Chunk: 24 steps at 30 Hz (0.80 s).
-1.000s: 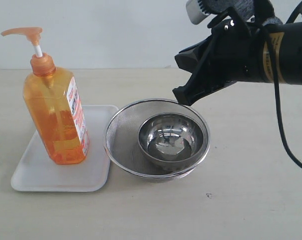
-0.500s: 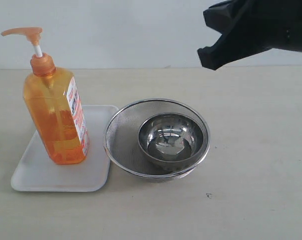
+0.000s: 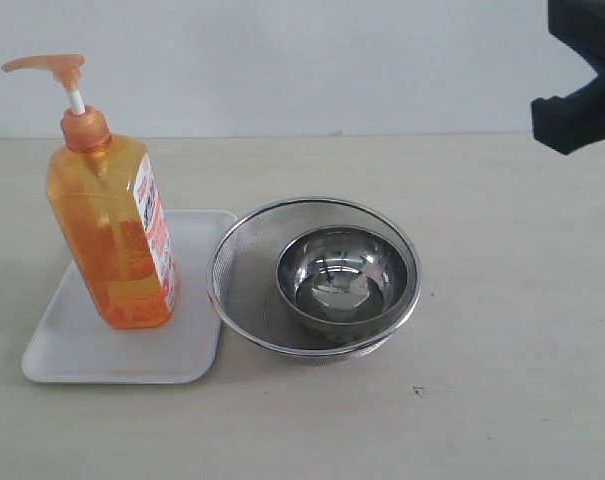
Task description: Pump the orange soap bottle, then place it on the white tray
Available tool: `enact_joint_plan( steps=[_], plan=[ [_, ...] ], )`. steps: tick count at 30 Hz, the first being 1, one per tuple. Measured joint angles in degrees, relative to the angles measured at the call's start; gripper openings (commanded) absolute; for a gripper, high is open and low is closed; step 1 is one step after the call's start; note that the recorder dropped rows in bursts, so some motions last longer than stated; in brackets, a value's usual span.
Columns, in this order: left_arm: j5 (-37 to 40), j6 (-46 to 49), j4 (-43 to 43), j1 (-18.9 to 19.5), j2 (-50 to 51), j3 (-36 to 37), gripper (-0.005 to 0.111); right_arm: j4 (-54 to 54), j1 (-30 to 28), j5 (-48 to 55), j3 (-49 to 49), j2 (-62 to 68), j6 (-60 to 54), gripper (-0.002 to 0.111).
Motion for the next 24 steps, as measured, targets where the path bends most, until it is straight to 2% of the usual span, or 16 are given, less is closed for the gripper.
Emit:
enact_joint_plan(
  steps=[12,24],
  plan=[
    [0.0,0.0,0.0,0.0,0.0,0.0,0.005,0.1,-10.56,-3.61,5.96,-8.86,3.49,0.0],
    [0.0,0.0,0.0,0.0,0.0,0.0,0.005,0.2,-21.08,-14.58,8.55,-16.41,6.26,0.0]
  ],
)
